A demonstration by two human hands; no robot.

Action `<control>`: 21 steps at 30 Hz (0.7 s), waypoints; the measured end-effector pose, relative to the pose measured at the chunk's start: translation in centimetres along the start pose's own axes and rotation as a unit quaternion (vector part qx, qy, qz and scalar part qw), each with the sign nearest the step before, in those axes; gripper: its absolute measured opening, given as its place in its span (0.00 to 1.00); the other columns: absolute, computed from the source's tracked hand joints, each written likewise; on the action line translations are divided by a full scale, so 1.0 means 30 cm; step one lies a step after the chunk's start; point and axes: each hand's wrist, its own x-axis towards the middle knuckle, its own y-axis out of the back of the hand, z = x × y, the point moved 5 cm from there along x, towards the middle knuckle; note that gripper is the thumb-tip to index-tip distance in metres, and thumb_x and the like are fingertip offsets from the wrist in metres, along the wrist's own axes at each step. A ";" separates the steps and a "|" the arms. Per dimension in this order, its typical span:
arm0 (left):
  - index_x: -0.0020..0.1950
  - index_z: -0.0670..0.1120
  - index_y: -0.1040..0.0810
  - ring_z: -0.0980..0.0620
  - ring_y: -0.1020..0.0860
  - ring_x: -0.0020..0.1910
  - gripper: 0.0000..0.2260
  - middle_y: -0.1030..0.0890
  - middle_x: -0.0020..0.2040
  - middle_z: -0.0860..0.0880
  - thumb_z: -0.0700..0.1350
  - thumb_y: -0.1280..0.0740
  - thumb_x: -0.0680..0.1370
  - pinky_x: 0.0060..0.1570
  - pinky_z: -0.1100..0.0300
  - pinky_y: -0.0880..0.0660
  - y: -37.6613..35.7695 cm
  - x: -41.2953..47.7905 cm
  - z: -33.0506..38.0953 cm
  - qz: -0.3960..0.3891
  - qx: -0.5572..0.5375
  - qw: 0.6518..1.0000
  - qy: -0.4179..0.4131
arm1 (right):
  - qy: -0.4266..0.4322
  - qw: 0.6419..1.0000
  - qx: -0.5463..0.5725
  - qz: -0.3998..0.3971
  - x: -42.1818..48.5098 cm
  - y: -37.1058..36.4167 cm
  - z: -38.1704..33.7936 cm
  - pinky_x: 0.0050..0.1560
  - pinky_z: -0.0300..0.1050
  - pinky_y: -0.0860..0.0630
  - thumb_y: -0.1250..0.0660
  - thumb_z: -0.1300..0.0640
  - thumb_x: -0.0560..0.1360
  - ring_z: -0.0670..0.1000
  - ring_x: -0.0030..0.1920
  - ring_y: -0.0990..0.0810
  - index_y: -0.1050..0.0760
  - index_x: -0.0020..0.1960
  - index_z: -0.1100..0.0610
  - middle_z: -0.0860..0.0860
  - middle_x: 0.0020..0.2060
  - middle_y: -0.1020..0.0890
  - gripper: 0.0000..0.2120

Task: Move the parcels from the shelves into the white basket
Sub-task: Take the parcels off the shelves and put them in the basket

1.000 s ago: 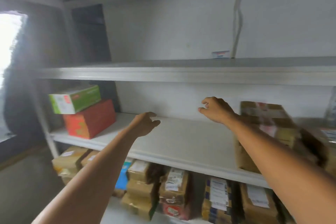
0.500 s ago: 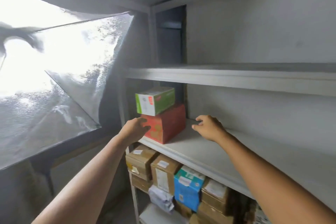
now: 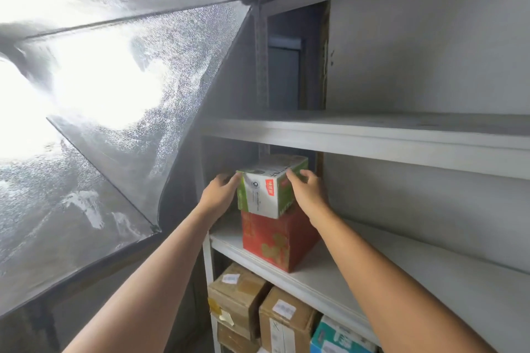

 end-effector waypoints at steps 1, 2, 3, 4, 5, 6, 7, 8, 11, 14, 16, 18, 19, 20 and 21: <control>0.71 0.47 0.31 0.45 0.28 0.65 0.31 0.25 0.66 0.47 0.66 0.41 0.75 0.65 0.46 0.30 -0.013 0.020 0.004 -0.010 -0.021 1.000 0.006 | -0.010 1.000 0.012 -0.002 0.015 -0.020 -0.003 0.58 0.46 0.29 0.36 0.37 0.74 0.54 0.64 0.25 0.32 0.71 0.54 0.52 0.67 0.25 0.32; 0.70 0.47 0.31 0.45 0.27 0.63 0.31 0.25 0.64 0.47 0.66 0.41 0.75 0.64 0.45 0.29 -0.027 0.035 0.007 -0.020 -0.044 0.999 0.013 | -0.019 1.000 0.024 -0.007 0.028 -0.040 -0.002 0.56 0.44 0.31 0.36 0.36 0.74 0.54 0.64 0.26 0.33 0.73 0.53 0.52 0.67 0.25 0.33; 0.69 0.47 0.30 0.45 0.26 0.61 0.31 0.24 0.63 0.47 0.66 0.41 0.74 0.63 0.44 0.29 -0.041 0.046 0.008 -0.026 -0.070 0.997 0.021 | -0.027 0.999 0.035 -0.014 0.037 -0.057 -0.001 0.55 0.43 0.31 0.36 0.36 0.74 0.54 0.65 0.26 0.35 0.74 0.53 0.52 0.67 0.26 0.34; 0.67 0.47 0.29 0.45 0.24 0.59 0.29 0.22 0.60 0.47 0.65 0.41 0.74 0.61 0.44 0.27 -0.054 0.054 0.009 -0.029 -0.095 0.995 0.026 | -0.034 0.998 0.045 -0.018 0.044 -0.070 0.001 0.54 0.44 0.31 0.36 0.36 0.74 0.54 0.64 0.25 0.36 0.75 0.53 0.51 0.67 0.26 0.34; 0.65 0.48 0.27 0.46 0.23 0.56 0.26 0.21 0.57 0.47 0.64 0.41 0.76 0.59 0.45 0.26 -0.064 0.057 0.009 -0.029 -0.117 0.992 0.028 | -0.040 0.998 0.053 -0.020 0.049 -0.077 0.004 0.54 0.44 0.30 0.36 0.37 0.75 0.53 0.63 0.25 0.35 0.74 0.52 0.51 0.66 0.25 0.34; 0.62 0.49 0.26 0.48 0.21 0.52 0.21 0.19 0.54 0.47 0.62 0.40 0.77 0.55 0.47 0.24 -0.069 0.054 0.012 -0.026 -0.133 0.990 0.027 | -0.043 0.997 0.060 -0.022 0.053 -0.081 0.007 0.54 0.44 0.29 0.36 0.37 0.75 0.53 0.62 0.24 0.34 0.74 0.52 0.51 0.65 0.24 0.33; 0.58 0.50 0.25 0.50 0.21 0.49 0.17 0.19 0.51 0.48 0.60 0.40 0.78 0.52 0.49 0.24 -0.071 0.049 0.014 -0.024 -0.144 0.989 0.024 | -0.043 0.996 0.068 -0.024 0.053 -0.081 0.010 0.54 0.44 0.28 0.36 0.38 0.75 0.52 0.61 0.23 0.33 0.73 0.52 0.51 0.64 0.23 0.32; 0.55 0.52 0.25 0.50 0.21 0.48 0.14 0.19 0.49 0.48 0.59 0.40 0.79 0.50 0.50 0.23 -0.071 0.042 0.018 -0.022 -0.150 0.988 0.021 | -0.043 0.996 0.077 -0.027 0.053 -0.080 0.014 0.54 0.44 0.28 0.35 0.39 0.75 0.52 0.61 0.23 0.33 0.73 0.52 0.51 0.64 0.22 0.31; 0.53 0.53 0.24 0.51 0.20 0.48 0.12 0.18 0.48 0.49 0.58 0.39 0.79 0.50 0.50 0.22 -0.061 -0.004 0.035 -0.016 -0.148 0.989 0.015 | -0.039 0.993 0.106 -0.044 0.041 -0.068 0.022 0.50 0.42 0.29 0.34 0.40 0.75 0.51 0.60 0.22 0.30 0.71 0.53 0.51 0.62 0.21 0.29; 0.58 0.51 0.23 0.50 0.19 0.47 0.13 0.17 0.48 0.48 0.56 0.38 0.79 0.47 0.50 0.20 -0.047 -0.081 0.057 -0.006 -0.164 0.986 0.020 | -0.021 0.990 0.115 -0.073 0.007 -0.047 0.014 0.55 0.46 0.24 0.34 0.42 0.75 0.51 0.58 0.21 0.28 0.69 0.52 0.51 0.60 0.19 0.26; 0.57 0.51 0.22 0.51 0.18 0.46 0.12 0.17 0.47 0.48 0.55 0.37 0.79 0.42 0.53 0.20 -0.036 -0.148 0.076 0.011 -0.182 0.983 0.026 | -0.003 0.988 0.124 -0.086 -0.030 -0.022 0.003 0.60 0.50 0.24 0.33 0.45 0.74 0.50 0.58 0.20 0.27 0.69 0.51 0.50 0.59 0.19 0.25; 0.54 0.52 0.21 0.54 0.19 0.44 0.08 0.17 0.45 0.51 0.53 0.35 0.78 0.36 0.59 0.22 -0.021 -0.233 0.101 0.039 -0.190 0.981 0.030 | 0.018 0.982 0.155 -0.104 -0.079 0.009 -0.005 0.54 0.44 0.22 0.32 0.48 0.74 0.47 0.54 0.19 0.25 0.67 0.51 0.48 0.56 0.17 0.22; 0.53 0.53 0.20 0.54 0.19 0.44 0.07 0.17 0.45 0.51 0.52 0.34 0.77 0.36 0.59 0.22 -0.016 -0.284 0.114 0.048 -0.192 0.980 0.032 | 0.030 0.977 0.174 -0.115 -0.111 0.029 -0.009 0.50 0.39 0.23 0.31 0.50 0.73 0.44 0.52 0.18 0.24 0.66 0.50 0.46 0.55 0.16 0.21; 0.54 0.53 0.20 0.53 0.19 0.45 0.08 0.16 0.46 0.50 0.51 0.33 0.76 0.38 0.57 0.21 -0.014 -0.337 0.124 0.051 -0.193 0.979 0.035 | 0.045 0.972 0.189 -0.130 -0.148 0.049 -0.011 0.45 0.34 0.24 0.31 0.51 0.73 0.41 0.50 0.18 0.23 0.65 0.50 0.44 0.53 0.16 0.20; 0.55 0.53 0.19 0.52 0.18 0.47 0.09 0.16 0.47 0.49 0.50 0.33 0.76 0.42 0.55 0.20 -0.013 -0.394 0.127 0.050 -0.192 0.979 0.043 | 0.056 0.967 0.199 -0.149 -0.184 0.067 -0.010 0.41 0.29 0.25 0.31 0.53 0.73 0.37 0.47 0.18 0.23 0.64 0.50 0.41 0.50 0.16 0.19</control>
